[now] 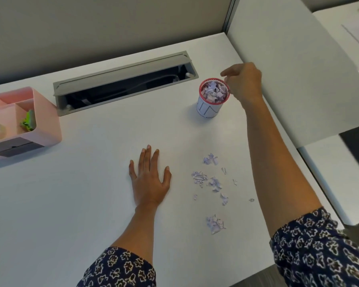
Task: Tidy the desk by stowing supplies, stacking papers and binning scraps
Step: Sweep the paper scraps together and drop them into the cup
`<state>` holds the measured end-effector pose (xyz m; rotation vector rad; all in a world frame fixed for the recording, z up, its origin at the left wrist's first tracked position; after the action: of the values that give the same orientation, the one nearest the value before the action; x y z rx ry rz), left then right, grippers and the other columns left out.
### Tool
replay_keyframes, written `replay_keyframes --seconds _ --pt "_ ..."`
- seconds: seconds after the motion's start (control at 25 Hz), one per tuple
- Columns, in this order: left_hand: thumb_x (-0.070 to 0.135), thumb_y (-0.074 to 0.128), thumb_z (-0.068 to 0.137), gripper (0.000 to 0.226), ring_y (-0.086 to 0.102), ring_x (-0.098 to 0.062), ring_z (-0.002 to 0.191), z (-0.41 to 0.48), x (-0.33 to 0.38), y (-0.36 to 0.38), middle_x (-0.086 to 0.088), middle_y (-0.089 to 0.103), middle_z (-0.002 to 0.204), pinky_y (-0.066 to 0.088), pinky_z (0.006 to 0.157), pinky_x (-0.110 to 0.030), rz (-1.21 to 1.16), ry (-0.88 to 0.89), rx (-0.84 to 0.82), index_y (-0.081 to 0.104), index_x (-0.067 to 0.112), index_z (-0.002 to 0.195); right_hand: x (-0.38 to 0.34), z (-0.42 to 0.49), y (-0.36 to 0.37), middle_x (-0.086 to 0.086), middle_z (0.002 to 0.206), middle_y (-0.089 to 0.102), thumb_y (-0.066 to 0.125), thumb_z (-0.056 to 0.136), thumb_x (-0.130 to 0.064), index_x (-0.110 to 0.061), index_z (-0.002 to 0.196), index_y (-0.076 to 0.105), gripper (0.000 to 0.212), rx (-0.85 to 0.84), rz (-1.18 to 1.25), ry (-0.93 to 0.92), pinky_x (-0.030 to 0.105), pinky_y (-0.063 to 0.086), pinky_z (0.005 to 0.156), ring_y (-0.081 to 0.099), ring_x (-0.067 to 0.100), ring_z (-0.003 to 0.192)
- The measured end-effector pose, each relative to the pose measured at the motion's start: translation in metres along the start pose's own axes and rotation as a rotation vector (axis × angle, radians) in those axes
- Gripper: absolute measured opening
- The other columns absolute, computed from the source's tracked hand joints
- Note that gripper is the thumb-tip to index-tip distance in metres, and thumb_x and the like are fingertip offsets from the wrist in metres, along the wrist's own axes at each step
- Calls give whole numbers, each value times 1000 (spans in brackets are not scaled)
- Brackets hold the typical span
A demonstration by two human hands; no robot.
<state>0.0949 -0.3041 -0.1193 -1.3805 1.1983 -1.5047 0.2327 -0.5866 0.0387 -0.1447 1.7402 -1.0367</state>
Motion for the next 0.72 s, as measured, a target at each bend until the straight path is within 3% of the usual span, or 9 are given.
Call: replay_keyframes --seconds 0.08,0.2,0.28,0.36,0.52,0.72 --pt "47 38 92 60 17 -13 148 0 0 0 3 21 160 9 120 -49 2 4 15 34 23 147 27 -13 -10 2 86 72 52 76 -2 -21 85 77 33 25 86 96 38 59 80 69 22 86" --pt "47 38 92 60 19 -14 148 -1 0 0 2 23 160 9 120 -49 -1 7 22 35 22 147 74 -37 -17 4 90 71 50 81 -1 -24 78 74 33 20 -16 210 27 53 65 65 24 77" --pt "46 38 93 60 18 -15 148 -2 0 1 1 23 160 9 120 -49 0 11 22 34 22 147 104 -57 -17 7 106 70 47 85 0 -16 92 76 35 -5 -140 252 22 48 71 65 25 89" --pt "46 38 93 59 18 -15 148 -1 0 1 1 23 159 10 119 -50 1 12 28 34 21 147 130 -76 -15 7 113 68 46 88 -1 -16 104 75 36 -60 -243 304 27 50 80 64 28 98" --pt "46 36 93 59 18 -16 148 -3 0 2 -1 24 159 11 119 -51 8 26 28 33 20 147 176 -112 -20 10 116 63 52 92 -10 -23 102 75 28 -85 -365 254 40 52 88 57 32 108" --pt "45 37 95 59 17 -17 148 -4 -2 4 -2 23 159 11 118 -52 -6 43 38 32 20 148 203 -174 -10 10 116 54 58 94 -14 -13 112 71 22 131 -167 133 40 51 85 44 25 115"
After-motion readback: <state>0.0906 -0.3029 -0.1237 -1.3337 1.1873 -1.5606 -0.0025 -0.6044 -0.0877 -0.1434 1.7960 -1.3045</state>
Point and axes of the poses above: each hand's wrist, its own z-axis towards the middle knuckle, its own y-axis out of the palm, x = y × z, the point moved 1 cm from there along z, towards the middle knuckle
